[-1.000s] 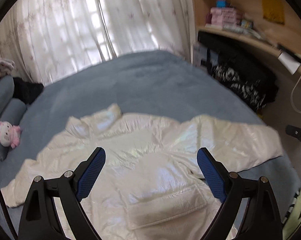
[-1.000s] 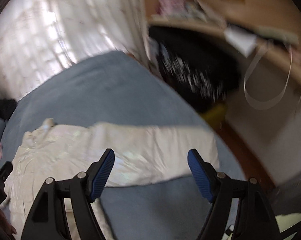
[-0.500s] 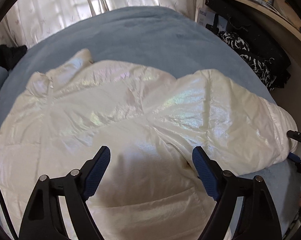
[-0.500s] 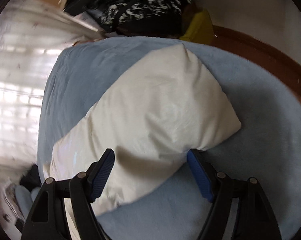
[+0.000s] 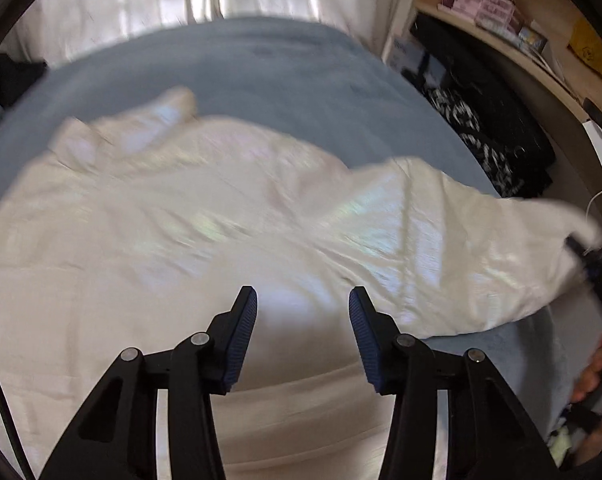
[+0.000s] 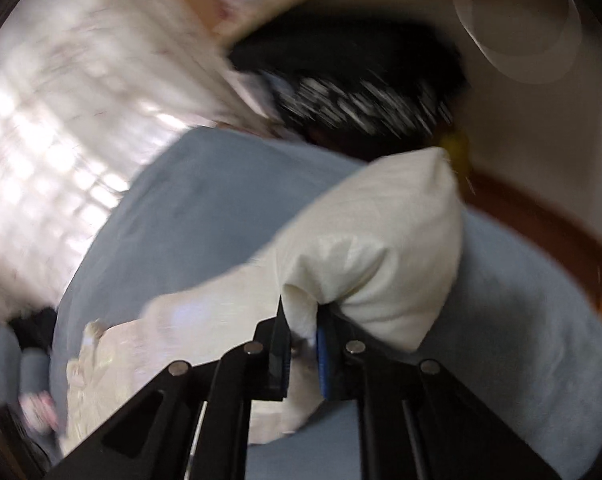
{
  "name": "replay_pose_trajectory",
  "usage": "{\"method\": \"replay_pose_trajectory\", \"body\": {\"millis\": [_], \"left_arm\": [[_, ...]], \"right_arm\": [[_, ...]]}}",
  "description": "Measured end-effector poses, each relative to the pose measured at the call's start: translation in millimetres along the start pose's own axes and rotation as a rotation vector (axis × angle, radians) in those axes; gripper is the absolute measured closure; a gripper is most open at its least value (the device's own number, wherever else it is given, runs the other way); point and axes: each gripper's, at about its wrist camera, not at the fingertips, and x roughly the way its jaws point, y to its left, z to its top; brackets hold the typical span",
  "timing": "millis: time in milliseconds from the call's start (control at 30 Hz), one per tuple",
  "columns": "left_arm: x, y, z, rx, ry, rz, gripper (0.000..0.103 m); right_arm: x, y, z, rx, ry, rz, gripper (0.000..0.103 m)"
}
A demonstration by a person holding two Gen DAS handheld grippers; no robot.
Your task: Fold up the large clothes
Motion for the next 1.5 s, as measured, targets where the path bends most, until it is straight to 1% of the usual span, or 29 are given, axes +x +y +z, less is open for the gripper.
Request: {"method": "replay_pose_trajectory", "body": {"millis": [67, 100, 133, 167, 200, 233, 267, 300, 367, 400, 467, 500, 533, 567, 633, 667, 733, 800, 833, 867, 933, 1033, 1067, 1133, 1167, 1233, 1300, 1400, 1500], "left_arm": [[-27.3, 17.6, -4.3, 0.014, -0.048, 0.024, 0.056], [-39.9, 27.1, -6.9, 0.012, -0.076, 0.033, 0.056], [-48.1, 35.2, -6.7, 0.008, -0.092, 0.04, 0.054], [-63.5, 49.5, -11.5, -0.005, -0.124, 0.056, 0.05], [-75.3, 62.3, -13.3, -0.023, -0.146, 0.063, 0.047], [-83.4, 74.0, -15.8, -0.038, -0.159, 0.067, 0.042], [-93.7, 88.7, -20.2, -0.067, -0.176, 0.074, 0.04], [-102.2, 103.3, -24.3, -0.093, -0.186, 0.075, 0.039], [-113.9, 129.1, -32.7, -0.132, -0.19, 0.063, 0.039], [-119.5, 145.5, -39.7, -0.157, -0.187, 0.063, 0.039], [-122.5, 165.2, -51.6, -0.176, -0.176, 0.076, 0.039], [-121.4, 172.7, -58.3, -0.178, -0.167, 0.087, 0.039], [-119.5, 181.0, -64.3, -0.182, -0.153, 0.1, 0.039], [-115.4, 189.6, -70.8, -0.189, -0.132, 0.111, 0.039], [-108.0, 204.4, -83.3, -0.21, -0.093, 0.096, 0.039], [-103.8, 208.6, -88.6, -0.22, -0.082, 0.085, 0.039], [-98.0, 217.5, -98.4, -0.242, -0.065, 0.052, 0.039], [-94.4, 222.1, -104.5, -0.261, -0.058, 0.011, 0.039], [-91.7, 222.6, -106.0, -0.268, -0.054, -0.015, 0.039], [-89.2, 223.5, -108.6, -0.276, -0.049, -0.052, 0.039], [-84.9, 222.9, -111.1, -0.294, -0.04, -0.099, 0.039], [-72.6, 227.0, -113.9, -0.336, -0.015, -0.189, 0.039], [-68.0, 227.8, -115.1, -0.359, -0.004, -0.235, 0.039], [-60.8, 228.7, -116.6, -0.396, 0.008, -0.293, 0.039], [-55.6, 229.2, -116.6, -0.428, 0.016, -0.347, 0.039], [-47.8, 228.4, -114.5, -0.463, 0.024, -0.398, 0.039], [-39.6, 226.2, -111.1, -0.489, 0.033, -0.433, 0.039], [-24.0, 219.7, -104.5, -0.511, 0.057, -0.459, 0.039], [-11.2, 211.4, -96.9, -0.523, 0.089, -0.454, 0.04]], "right_arm": [[-21.4, 51.9, 0.9, -0.126, -0.04, 0.065, 0.093], [-28.0, 68.8, -0.9, -0.167, -0.05, 0.086, 0.093], [-41.8, 103.6, -7.7, -0.25, -0.068, 0.134, 0.093], [-49.2, 124.0, -13.5, -0.297, -0.075, 0.164, 0.093], [-55.4, 144.6, -20.8, -0.344, -0.079, 0.193, 0.093], [-61.3, 175.3, -34.9, -0.41, -0.074, 0.232, 0.093], [-61.7, 192.7, -44.9, -0.446, -0.062, 0.254, 0.093], [-60.6, 215.5, -61.6, -0.5, -0.042, 0.274, 0.093], [-52.6, 244.6, -92.8, -0.592, -0.014, 0.268, 0.09], [-46.4, 255.4, -107.4, -0.631, 0.002, 0.254, 0.089], [-29.7, 275.2, -148.9, -0.697, 0.059, 0.215, 0.086], [-21.4, 279.9, -165.8, -0.713, 0.092, 0.205, 0.085], [-8.5, 284.8, -189.7, -0.736, 0.143, 0.185, 0.079], [-2.3, 286.4, -204.8, -0.752, 0.173, 0.173, 0.073], [7.0, 288.9, -232.7, -0.786, 0.227, 0.147, 0.065], [9.0, 287.7, -245.6, -0.802, 0.249, 0.137, 0.064], [5.0, 280.4, -256.8, -0.812, 0.254, 0.129, 0.063], [-9.0, 277.7, -260.4, -0.828, 0.21, 0.122, 0.057], [-12.9, 281.1, -261.8, -0.833, 0.192, 0.12, 0.047], [-22.4, 280.4, -260.6, -0.829, 0.166, 0.134, 0.04], [-33.9, 283.8, -260.9, -0.808, 0.138, 0.169, 0.039], [-57.3, 277.9, -256.2, -0.777, 0.088, 0.208, 0.039], [-61.4, 274.9, -254.6, -0.76, 0.082, 0.215, 0.039], [-66.6, 272.2, -251.0, -0.71, 0.074, 0.224, 0.039], [-67.5, 268.7, -249.3, -0.681, 0.075, 0.225, 0.039], [-66.6, 257.9, -246.1, -0.611, 0.085, 0.228, 0.039], [-62.7, 249.7, -244.4, -0.563, 0.098, 0.232, 0.039], [-49.6, 235.1, -244.5, -0.497, 0.141, 0.232, 0.039], [-35.7, 220.3, -245.8, -0.43, 0.2, 0.242, 0.039]]}}
